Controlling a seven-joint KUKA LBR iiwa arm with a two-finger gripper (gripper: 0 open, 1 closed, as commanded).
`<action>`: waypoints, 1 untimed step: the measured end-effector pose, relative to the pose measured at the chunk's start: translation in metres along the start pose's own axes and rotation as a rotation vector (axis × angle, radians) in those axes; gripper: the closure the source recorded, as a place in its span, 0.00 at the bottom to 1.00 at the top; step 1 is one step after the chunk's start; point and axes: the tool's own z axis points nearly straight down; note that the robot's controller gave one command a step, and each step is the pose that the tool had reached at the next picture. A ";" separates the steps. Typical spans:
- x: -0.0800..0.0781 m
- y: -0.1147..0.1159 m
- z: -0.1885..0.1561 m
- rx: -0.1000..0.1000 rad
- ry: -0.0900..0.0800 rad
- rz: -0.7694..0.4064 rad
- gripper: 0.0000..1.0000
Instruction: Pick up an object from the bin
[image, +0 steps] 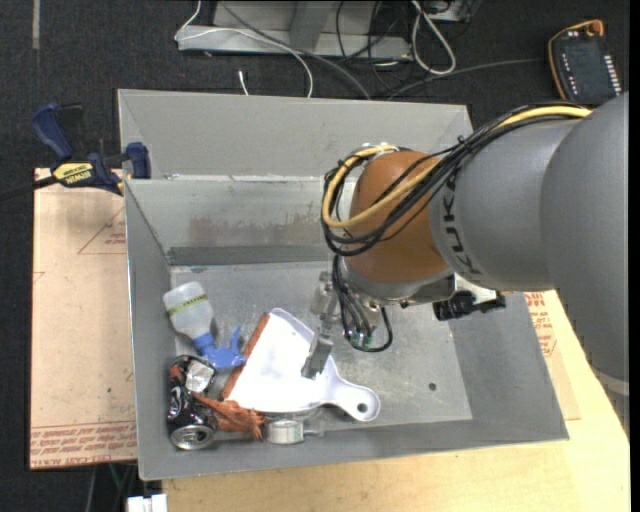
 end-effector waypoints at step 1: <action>-0.087 -0.005 -0.028 -0.007 -0.006 0.449 0.00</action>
Offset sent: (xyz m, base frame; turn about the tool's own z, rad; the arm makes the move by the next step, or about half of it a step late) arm 0.0410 0.0054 -0.0003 0.3132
